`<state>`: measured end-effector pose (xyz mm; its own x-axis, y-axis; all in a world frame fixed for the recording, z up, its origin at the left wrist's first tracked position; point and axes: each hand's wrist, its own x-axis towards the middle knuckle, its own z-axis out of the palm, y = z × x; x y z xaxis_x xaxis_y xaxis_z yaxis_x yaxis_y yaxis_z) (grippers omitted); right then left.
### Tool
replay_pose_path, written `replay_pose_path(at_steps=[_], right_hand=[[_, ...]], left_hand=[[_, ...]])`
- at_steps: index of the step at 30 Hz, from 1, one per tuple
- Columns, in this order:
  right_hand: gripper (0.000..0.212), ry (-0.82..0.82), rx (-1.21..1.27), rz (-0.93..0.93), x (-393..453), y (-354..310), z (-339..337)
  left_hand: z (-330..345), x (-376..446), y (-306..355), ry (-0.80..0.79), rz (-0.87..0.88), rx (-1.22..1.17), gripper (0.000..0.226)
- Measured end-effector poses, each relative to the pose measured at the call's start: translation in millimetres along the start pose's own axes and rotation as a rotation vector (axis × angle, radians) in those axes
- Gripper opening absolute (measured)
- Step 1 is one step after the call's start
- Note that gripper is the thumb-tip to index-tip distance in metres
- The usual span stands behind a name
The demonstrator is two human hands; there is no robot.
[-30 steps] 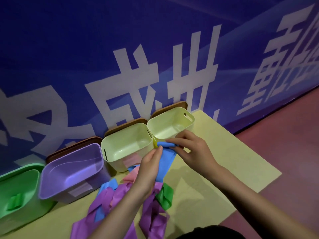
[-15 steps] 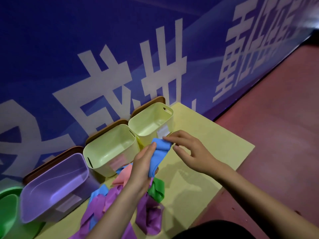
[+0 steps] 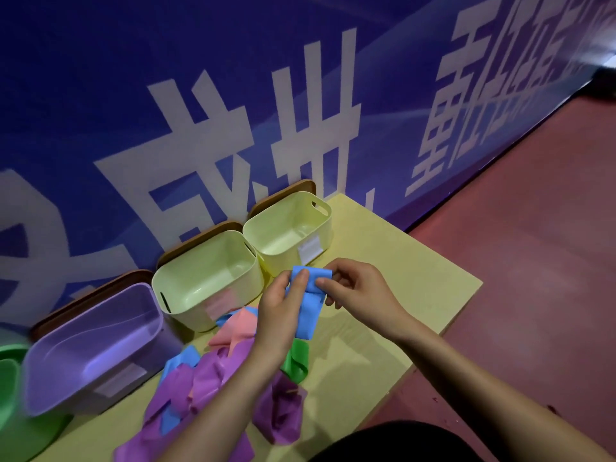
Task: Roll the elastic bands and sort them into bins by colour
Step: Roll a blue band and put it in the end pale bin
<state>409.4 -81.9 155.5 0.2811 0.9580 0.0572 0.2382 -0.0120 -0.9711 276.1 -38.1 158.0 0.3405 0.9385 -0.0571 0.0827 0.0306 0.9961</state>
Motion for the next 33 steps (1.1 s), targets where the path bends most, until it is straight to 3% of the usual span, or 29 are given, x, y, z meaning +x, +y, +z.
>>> replay_pose_path(at_steps=[6,11,20,25,33], right_hand=[[0.01,-0.054,-0.062,-0.097,15,-9,34],[0.006,-0.1,-0.097,-0.2,35,-9,61],[0.024,-0.164,-0.417,-0.706,55,-9,81],[0.031,-0.18,-0.582,-0.835,56,-8,71],[0.033,-0.161,-0.655,-0.763,45,8,31]], left_hand=[[-26,1,-3,0.187,0.042,0.008,0.029],[-49,4,-6,0.289,-0.064,-0.067,0.02],[-72,-1,-10,0.418,-0.24,-0.12,0.032],[-60,8,-9,0.426,-0.357,-0.354,0.037],[-29,13,-10,0.257,-0.403,-0.48,0.021]])
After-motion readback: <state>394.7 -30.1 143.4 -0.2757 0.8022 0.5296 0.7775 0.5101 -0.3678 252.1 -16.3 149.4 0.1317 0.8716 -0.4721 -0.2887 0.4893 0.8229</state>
